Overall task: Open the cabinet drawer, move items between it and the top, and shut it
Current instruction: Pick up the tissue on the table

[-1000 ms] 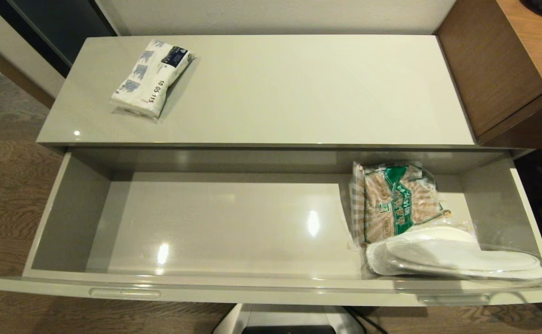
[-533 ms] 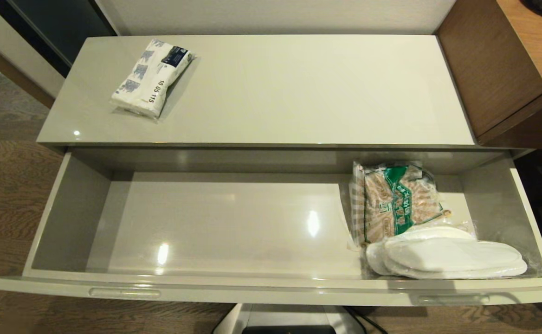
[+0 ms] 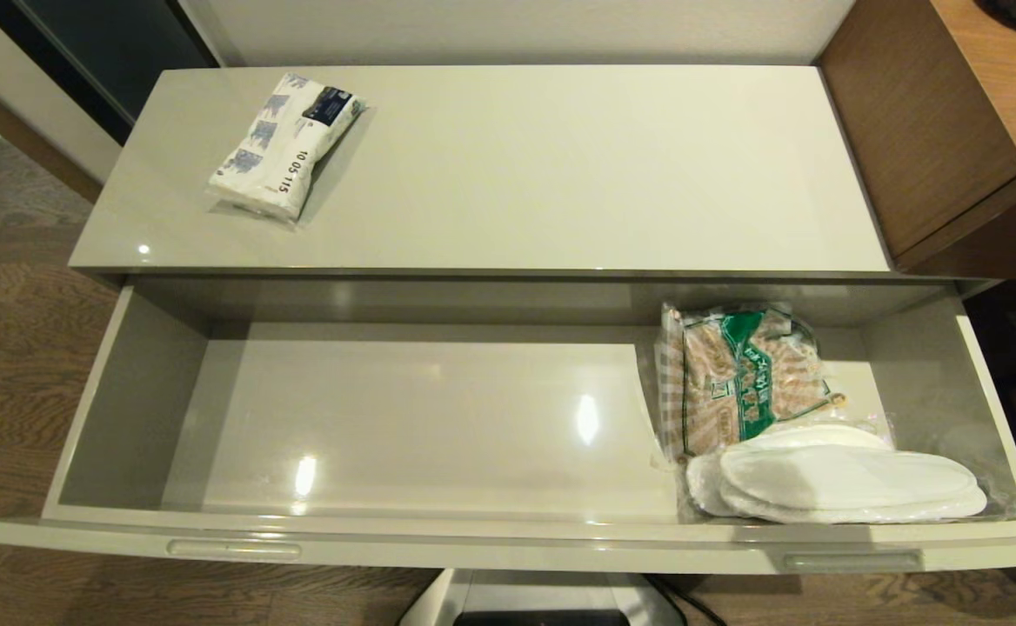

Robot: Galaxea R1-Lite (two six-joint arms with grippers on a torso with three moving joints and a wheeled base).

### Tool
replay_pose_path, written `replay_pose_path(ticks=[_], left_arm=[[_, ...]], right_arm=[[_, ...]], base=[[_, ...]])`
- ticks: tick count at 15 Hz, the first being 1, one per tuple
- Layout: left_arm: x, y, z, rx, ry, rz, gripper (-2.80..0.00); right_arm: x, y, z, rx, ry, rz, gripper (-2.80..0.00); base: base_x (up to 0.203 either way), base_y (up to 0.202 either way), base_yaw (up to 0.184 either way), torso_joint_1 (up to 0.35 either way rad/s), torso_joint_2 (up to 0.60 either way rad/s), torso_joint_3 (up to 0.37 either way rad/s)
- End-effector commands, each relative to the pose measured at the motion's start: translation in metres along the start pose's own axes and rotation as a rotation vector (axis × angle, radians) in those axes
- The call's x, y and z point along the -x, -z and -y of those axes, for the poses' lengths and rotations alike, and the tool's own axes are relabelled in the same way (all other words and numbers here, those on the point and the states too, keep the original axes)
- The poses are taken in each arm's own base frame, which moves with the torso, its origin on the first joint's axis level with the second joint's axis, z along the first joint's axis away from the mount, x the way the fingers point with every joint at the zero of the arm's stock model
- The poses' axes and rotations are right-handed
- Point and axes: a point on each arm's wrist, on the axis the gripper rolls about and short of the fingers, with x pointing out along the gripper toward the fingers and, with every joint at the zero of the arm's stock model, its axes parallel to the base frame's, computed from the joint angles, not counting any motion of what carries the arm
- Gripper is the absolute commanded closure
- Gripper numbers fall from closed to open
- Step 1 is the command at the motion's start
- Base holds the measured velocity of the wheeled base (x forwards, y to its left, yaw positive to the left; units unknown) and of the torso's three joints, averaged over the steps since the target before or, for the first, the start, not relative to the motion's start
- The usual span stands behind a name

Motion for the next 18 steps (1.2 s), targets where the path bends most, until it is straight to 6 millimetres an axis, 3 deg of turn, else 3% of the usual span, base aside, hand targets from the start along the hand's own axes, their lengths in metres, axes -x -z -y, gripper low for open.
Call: replay_pose_path(ticks=[1,3,6,8,10,12,14,18], left_arm=[[0.0,0.0,0.0,-0.001,0.002,-0.003,0.0],[0.0,0.0,0.0,-0.002,0.002,-0.003,0.0],[0.0,0.0,0.0,-0.002,0.002,-0.003,0.0],[0.0,0.0,0.0,-0.002,0.001,-0.003,0.0],[0.0,0.0,0.0,-0.002,0.0,-0.003,0.0],[0.0,0.0,0.0,-0.002,0.002,-0.003,0.0],[0.0,0.0,0.0,-0.001,0.002,-0.001,0.0],[0.0,0.0,0.0,-0.002,0.002,-0.001,0.0]], right_arm=[[0.019,0.006,0.021,-0.053,0.16,0.065,0.0],[0.048,0.021,0.045,-0.08,0.216,0.062,0.0],[0.09,0.06,0.075,-0.152,0.296,0.061,0.0],[0.114,0.09,0.075,-0.192,0.316,0.057,0.0],[0.133,0.135,0.064,-0.117,0.309,0.099,0.0],[0.113,0.159,0.058,-0.061,0.351,0.075,0.0],[0.09,0.166,0.065,-0.022,0.361,0.101,0.0],[0.091,0.158,0.074,0.038,0.253,0.192,0.0]], base=[[0.0,0.0,0.0,0.0,0.0,0.0],[0.0,0.0,0.0,0.0,0.0,0.0],[0.0,0.0,0.0,0.0,0.0,0.0],[0.0,0.0,0.0,0.0,0.0,0.0],[0.0,0.0,0.0,0.0,0.0,0.0],[0.0,0.0,0.0,0.0,0.0,0.0],[0.0,0.0,0.0,0.0,0.0,0.0],[0.0,0.0,0.0,0.0,0.0,0.0]])
